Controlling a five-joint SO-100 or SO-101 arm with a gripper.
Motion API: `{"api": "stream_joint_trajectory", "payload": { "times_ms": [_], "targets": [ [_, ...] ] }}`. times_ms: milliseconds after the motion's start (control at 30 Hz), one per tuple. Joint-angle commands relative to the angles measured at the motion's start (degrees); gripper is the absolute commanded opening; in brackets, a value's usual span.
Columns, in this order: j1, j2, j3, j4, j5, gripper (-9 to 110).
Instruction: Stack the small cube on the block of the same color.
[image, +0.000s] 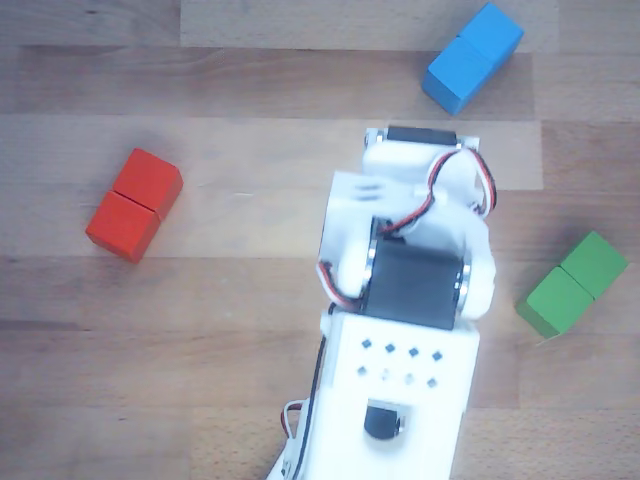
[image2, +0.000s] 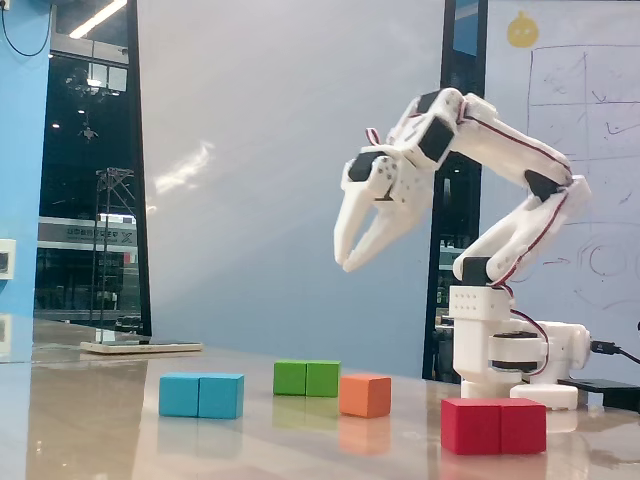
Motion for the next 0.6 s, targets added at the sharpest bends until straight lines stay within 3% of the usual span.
{"api": "stream_joint_trajectory", "payload": {
  "times_ms": [0,300,567],
  "targets": [
    [-0.1,-7.0,-9.1,1.9,-0.1,1],
    [-0.1,-18.6,-11.3,13.7,-0.1,1],
    [0.0,-20.0,-11.6,14.9,-0.1,1]
  ]
}}
